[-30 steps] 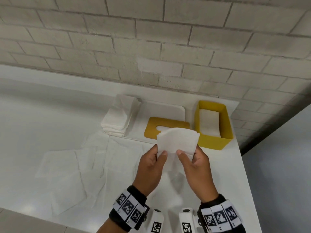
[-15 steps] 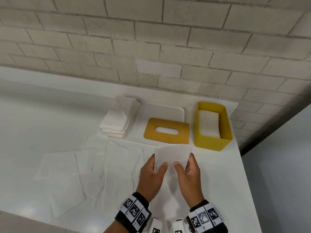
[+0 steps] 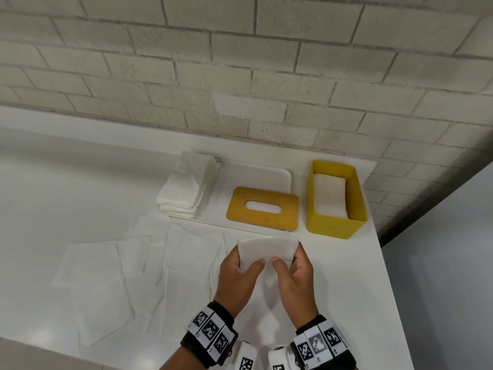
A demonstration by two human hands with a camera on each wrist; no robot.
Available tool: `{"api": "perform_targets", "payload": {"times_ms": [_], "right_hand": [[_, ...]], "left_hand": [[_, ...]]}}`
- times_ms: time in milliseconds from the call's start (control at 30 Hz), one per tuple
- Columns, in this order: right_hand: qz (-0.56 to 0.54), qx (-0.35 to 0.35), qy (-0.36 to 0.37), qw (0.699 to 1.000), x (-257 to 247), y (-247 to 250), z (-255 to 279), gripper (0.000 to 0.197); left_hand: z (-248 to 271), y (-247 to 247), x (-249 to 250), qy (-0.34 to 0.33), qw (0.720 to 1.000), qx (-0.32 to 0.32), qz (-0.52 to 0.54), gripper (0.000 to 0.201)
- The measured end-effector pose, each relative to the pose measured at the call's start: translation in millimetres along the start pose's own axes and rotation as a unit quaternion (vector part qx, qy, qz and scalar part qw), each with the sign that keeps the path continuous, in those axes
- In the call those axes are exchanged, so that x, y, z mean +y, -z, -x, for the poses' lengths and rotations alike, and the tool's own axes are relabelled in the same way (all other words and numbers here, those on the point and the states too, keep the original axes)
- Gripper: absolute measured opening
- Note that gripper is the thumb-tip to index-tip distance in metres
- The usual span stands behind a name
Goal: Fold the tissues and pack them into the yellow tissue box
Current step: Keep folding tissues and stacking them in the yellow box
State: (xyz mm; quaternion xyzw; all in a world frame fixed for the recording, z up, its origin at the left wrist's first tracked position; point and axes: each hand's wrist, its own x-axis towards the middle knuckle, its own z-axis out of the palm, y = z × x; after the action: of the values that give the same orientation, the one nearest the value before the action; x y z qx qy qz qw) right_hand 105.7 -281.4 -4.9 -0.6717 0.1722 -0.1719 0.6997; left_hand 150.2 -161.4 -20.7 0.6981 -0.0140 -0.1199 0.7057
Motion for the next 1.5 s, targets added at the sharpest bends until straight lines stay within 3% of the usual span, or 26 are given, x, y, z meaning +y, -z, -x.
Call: {"api": "perform_targets", "payload": {"times_ms": [300,367,433,500,600,667,800,967,1100,1200,1333,1500], "right_hand": [[-0.034,0.009,-0.016,0.999,-7,4,-2,0.029],[0.03,-0.008,-0.002,1.0,-11,8,-5,0.026],[0.136,-0.046,0.057,0.988,-21,17,-12,0.026],[0.271,-0.095,0.151,0.946,-36,28,-21,0.024],[0.429,-0.158,0.243,0.856,-57,37,-32,0.026],[0.499,-0.181,0.269,0.804,-64,37,-35,0.029],[0.558,-0.229,0.257,0.755,-62,31,-34,0.03],[0.579,-0.289,0.151,0.747,-48,40,-31,0.034],[0.612,-0.286,0.104,0.73,-35,55,-34,0.03],[0.609,-0.268,0.124,0.736,-40,59,-37,0.024],[0.578,-0.221,0.187,0.763,-49,60,-36,0.02],[0.535,-0.185,0.232,0.791,-51,61,-25,0.019]], "left_hand": [[-2,1,12,-0.052,0.998,-0.023,0.005,0.04],[-3,7,16,-0.056,0.998,-0.022,0.008,0.042],[-6,18,22,-0.066,0.998,-0.02,0.002,0.036],[-10,31,28,-0.087,0.996,-0.019,-0.015,0.03],[-14,49,31,-0.115,0.992,-0.029,-0.053,0.031],[-14,55,31,-0.147,0.982,-0.044,-0.109,0.031],[-15,55,25,-0.196,0.95,-0.06,-0.234,0.025],[-16,65,5,-0.17,0.947,-0.053,-0.267,0.021],[-15,72,-1,-0.151,0.946,-0.048,-0.282,0.021],[-13,73,2,-0.145,0.95,-0.035,-0.273,0.021],[-11,69,12,-0.156,0.947,-0.02,-0.281,0.036],[-11,74,6,-0.158,0.955,-0.018,-0.249,0.029]]}}
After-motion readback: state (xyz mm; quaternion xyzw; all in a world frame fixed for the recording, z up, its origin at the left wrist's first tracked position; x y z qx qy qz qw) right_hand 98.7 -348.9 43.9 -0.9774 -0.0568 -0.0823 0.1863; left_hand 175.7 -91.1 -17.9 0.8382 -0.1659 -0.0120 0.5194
